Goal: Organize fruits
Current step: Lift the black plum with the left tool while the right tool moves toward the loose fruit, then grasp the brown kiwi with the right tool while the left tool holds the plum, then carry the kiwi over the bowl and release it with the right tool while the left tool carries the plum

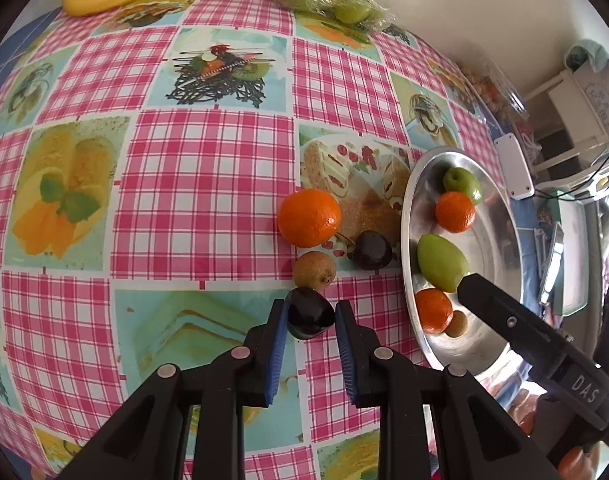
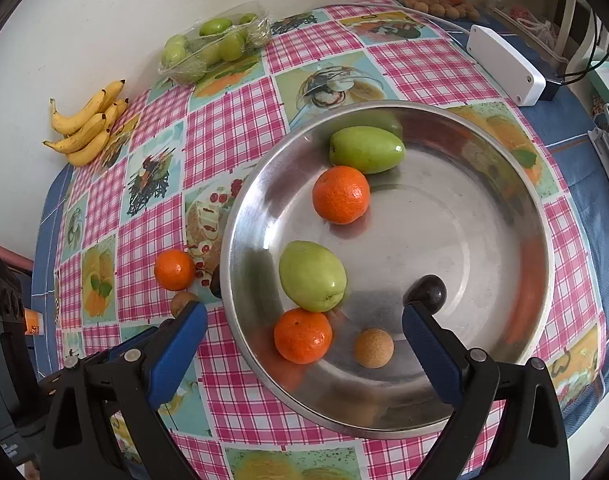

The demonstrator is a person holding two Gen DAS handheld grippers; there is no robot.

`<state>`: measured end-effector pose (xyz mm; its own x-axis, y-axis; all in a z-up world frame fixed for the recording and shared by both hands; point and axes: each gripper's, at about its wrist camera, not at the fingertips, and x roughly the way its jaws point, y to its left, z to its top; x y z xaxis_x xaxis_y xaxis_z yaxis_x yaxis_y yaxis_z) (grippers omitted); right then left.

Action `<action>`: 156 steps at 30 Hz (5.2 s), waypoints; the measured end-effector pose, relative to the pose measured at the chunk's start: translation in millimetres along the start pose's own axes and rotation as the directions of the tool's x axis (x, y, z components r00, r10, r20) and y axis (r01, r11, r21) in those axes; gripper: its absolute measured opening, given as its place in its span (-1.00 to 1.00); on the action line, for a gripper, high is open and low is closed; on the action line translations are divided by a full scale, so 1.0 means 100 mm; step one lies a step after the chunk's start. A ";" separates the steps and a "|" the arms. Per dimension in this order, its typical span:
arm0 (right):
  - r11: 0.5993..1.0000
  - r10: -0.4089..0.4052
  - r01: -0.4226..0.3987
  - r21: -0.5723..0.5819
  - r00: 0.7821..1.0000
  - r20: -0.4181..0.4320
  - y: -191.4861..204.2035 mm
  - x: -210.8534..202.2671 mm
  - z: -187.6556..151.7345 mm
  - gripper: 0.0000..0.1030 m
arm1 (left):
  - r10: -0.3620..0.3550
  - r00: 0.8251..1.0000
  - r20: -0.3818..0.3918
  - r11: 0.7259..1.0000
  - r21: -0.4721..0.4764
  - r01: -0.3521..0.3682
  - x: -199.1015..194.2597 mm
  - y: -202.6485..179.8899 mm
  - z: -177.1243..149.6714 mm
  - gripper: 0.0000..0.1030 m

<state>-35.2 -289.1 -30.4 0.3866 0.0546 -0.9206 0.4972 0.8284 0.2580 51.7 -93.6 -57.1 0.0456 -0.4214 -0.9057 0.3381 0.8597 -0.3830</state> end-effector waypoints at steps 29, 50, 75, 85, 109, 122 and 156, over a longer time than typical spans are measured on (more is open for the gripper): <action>0.959 0.101 -0.123 -0.256 0.990 -0.097 1.03 0.37 -0.20 -0.01 | 0.080 0.980 0.180 0.965 -0.260 -0.031 -0.63 1.00 0.19 -0.49; 0.956 0.027 -0.055 -0.290 0.995 -0.100 1.14 0.62 -0.13 -0.41 | 0.075 0.984 0.164 0.965 -0.259 -0.030 -0.58 1.00 0.20 -0.49; 0.954 0.118 -0.121 -0.274 0.993 -0.027 1.13 0.19 -0.10 -0.47 | 0.081 0.976 0.200 0.968 -0.248 -0.029 -0.68 0.96 0.21 -0.49; 0.959 0.113 -0.110 -0.261 0.994 -0.005 1.03 0.08 -0.09 -0.47 | 0.090 0.974 0.209 0.973 -0.228 -0.041 -0.67 0.86 0.21 -0.49; 0.992 0.068 -0.075 0.099 0.995 0.072 -0.35 -0.16 0.21 -0.47 | 0.059 0.982 0.177 0.998 0.015 -0.063 -0.36 -0.23 0.17 -0.49; 0.971 0.057 -0.076 0.227 0.994 0.092 -0.86 -0.24 0.22 -0.46 | -0.028 0.987 0.158 0.986 0.166 0.001 -0.17 -0.90 0.03 -0.49; 0.969 0.013 -0.012 0.247 1.000 -0.004 -1.03 -0.05 0.15 -0.45 | -0.023 0.999 0.022 0.955 0.296 0.016 0.33 -1.42 -0.23 -0.46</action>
<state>-76.6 -382.9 -47.9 0.3903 0.0677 -0.9182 0.6693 0.6639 0.3335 -16.2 -222.6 -36.7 0.0579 -0.4475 -0.8924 0.6015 0.7291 -0.3265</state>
